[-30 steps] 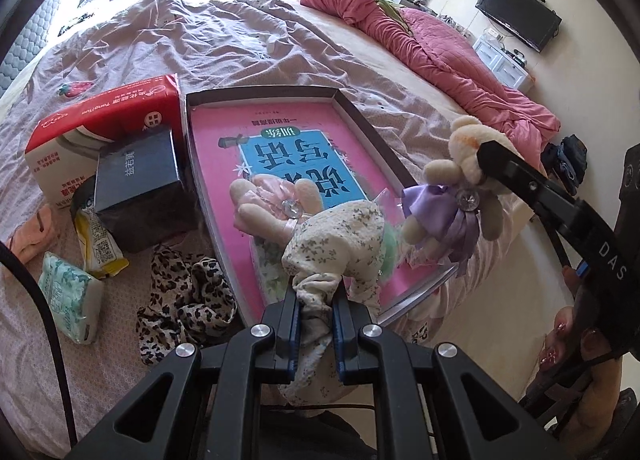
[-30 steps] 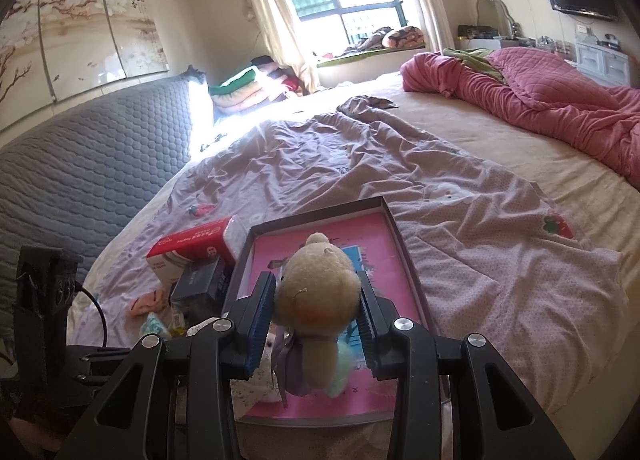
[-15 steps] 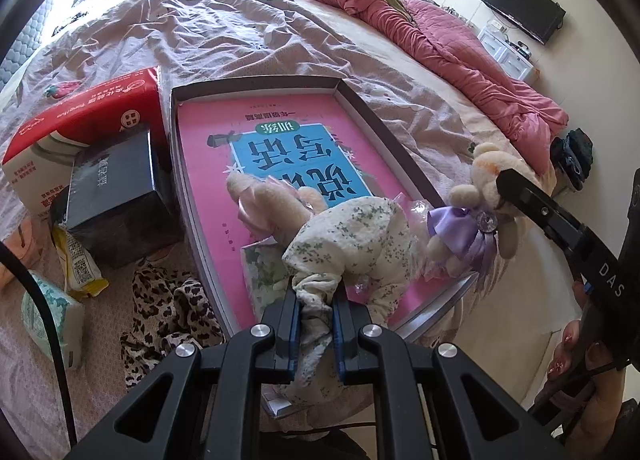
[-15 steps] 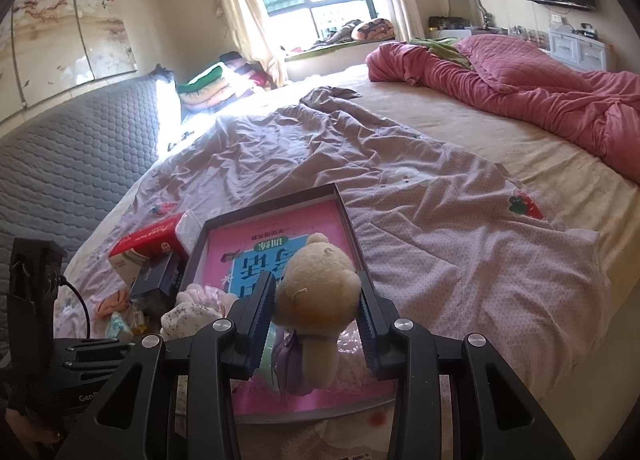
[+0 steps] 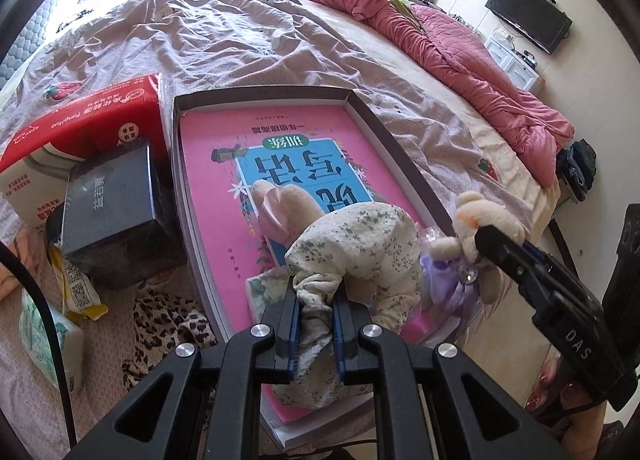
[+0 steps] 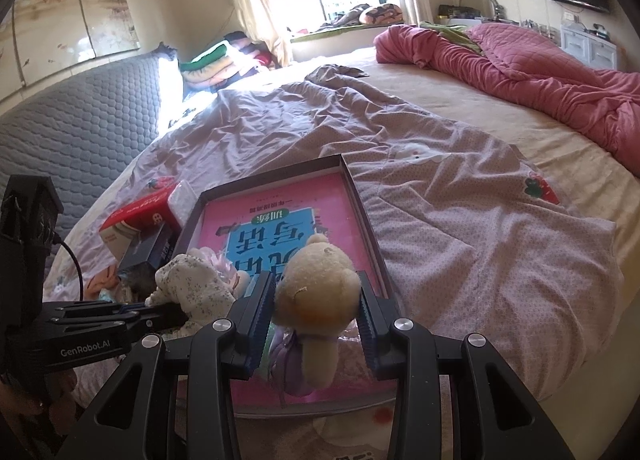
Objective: Organize soft objects
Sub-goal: 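Lower the scrunchie and teddy bear onto the tray and open both tools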
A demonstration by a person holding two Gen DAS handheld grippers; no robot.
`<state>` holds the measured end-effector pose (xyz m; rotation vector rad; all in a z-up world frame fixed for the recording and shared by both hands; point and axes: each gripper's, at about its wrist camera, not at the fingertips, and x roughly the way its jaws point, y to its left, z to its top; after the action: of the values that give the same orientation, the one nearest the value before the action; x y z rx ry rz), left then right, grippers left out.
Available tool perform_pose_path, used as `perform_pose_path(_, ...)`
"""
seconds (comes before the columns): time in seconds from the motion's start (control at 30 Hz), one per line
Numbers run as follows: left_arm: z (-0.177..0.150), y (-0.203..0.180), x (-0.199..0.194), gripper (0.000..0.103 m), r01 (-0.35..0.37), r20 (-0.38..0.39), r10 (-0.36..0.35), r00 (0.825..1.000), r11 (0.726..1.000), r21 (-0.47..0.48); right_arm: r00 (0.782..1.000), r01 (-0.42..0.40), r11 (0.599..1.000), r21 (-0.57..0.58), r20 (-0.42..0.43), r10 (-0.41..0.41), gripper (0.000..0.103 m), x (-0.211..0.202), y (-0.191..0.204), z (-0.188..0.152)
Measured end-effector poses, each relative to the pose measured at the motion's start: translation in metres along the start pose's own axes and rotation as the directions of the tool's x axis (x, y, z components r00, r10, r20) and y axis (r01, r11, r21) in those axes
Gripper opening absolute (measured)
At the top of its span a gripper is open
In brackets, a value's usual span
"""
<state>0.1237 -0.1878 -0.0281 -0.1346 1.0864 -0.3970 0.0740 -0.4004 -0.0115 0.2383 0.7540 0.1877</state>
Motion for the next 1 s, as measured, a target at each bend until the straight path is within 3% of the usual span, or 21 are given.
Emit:
perform_pose_path(0.37,0.006,0.009,0.001,0.013,-0.034,0.014,0.035,0.999,0.999,-0.018,0.999,-0.017,0.999,-0.05,-0.031,0.015,0.04,0.014,0.015,-0.008)
perform_pose_path(1.0,0.007,0.012,0.001,0.013,-0.036,0.008,0.036,0.999,0.999,-0.032,0.999,0.012,1.0,0.003,-0.029,-0.012,0.043,0.017,0.004,-0.015)
